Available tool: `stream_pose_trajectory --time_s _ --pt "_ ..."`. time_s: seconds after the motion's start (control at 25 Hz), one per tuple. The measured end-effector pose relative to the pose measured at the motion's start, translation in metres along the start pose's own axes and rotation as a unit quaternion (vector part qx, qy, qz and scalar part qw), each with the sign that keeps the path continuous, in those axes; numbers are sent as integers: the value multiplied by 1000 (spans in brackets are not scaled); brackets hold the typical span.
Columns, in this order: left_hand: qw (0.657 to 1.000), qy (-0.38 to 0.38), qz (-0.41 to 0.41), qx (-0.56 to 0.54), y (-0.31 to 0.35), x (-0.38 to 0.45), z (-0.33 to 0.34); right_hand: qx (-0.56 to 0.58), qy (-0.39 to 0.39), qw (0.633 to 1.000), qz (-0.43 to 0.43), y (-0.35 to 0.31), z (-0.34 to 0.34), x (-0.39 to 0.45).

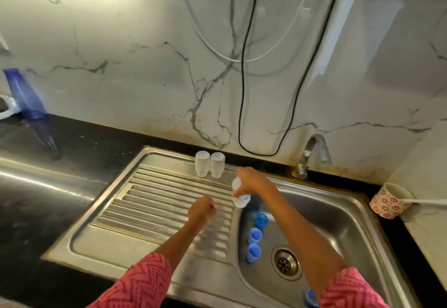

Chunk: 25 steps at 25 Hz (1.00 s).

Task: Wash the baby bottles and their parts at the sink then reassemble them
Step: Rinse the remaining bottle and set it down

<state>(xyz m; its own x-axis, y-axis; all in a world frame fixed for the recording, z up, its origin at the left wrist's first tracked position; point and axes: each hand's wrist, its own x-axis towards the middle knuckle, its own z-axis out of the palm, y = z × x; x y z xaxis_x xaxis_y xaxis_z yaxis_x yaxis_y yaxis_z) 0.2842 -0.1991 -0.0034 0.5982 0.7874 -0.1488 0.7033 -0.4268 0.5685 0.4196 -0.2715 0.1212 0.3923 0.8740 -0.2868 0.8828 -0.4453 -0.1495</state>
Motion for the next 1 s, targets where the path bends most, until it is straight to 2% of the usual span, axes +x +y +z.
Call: stream_pose_trajectory --time_s 0.12,0.28,0.52,0.8,0.92,1.0 --pt "998 37 -51 -3 -51 22 -38 21 27 994 -99 -58 -4 35" --pt "995 71 -70 -4 -98 60 -76 -21 70 985 -154 -119 -3 100" --pt "994 72 -85 1 -128 100 -94 -93 69 986 -124 -147 21 194" --pt "996 51 -76 -7 -132 111 -86 -151 68 983 -81 -142 39 226" --pt "997 48 -68 4 -129 113 -83 -150 105 980 -84 -143 33 219" --pt "997 53 -59 9 -124 112 -80 -95 151 978 -109 -143 27 207"
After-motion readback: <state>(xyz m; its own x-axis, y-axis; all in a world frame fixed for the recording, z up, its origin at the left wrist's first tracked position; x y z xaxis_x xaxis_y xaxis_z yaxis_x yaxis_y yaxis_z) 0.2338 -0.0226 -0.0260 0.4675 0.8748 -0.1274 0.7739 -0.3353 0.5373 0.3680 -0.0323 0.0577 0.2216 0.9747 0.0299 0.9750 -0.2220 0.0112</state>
